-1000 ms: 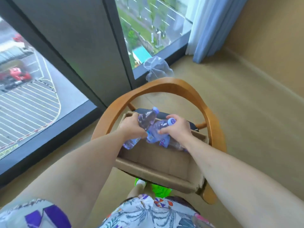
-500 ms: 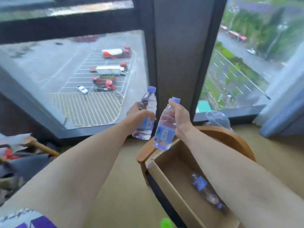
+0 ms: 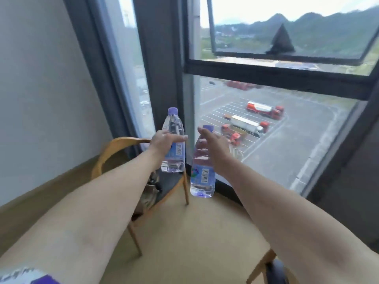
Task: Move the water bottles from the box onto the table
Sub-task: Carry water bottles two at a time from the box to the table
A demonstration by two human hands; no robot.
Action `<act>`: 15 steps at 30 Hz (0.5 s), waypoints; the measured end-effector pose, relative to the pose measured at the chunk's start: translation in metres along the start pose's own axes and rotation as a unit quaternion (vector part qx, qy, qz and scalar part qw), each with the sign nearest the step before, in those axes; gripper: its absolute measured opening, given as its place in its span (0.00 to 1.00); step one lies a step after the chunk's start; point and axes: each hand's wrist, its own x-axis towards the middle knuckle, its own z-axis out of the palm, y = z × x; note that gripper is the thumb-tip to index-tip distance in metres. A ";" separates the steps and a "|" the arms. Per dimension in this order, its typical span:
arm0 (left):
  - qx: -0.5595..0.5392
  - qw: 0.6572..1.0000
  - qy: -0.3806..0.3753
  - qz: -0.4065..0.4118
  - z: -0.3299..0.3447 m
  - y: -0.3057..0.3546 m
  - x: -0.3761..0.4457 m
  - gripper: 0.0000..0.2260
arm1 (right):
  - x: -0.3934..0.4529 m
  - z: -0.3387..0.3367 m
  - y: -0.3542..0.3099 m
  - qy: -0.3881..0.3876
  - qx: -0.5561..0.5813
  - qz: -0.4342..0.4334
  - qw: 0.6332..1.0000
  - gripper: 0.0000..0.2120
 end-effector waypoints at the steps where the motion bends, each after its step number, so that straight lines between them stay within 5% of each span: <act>1: -0.017 1.000 0.019 -0.005 -0.036 -0.002 -0.005 0.17 | 0.000 0.035 0.002 -0.025 -0.010 -0.001 1.000 0.19; 5: -0.024 0.992 0.124 -0.015 -0.177 -0.010 -0.036 0.30 | -0.008 0.178 0.020 -0.125 -0.034 -0.001 0.992 0.21; 9: -0.021 0.969 0.244 -0.007 -0.304 -0.022 -0.083 0.20 | -0.034 0.313 0.046 -0.212 -0.047 0.017 0.976 0.23; 15: -0.056 0.918 0.392 -0.023 -0.453 -0.048 -0.170 0.24 | -0.095 0.482 0.073 -0.329 -0.060 0.013 0.942 0.22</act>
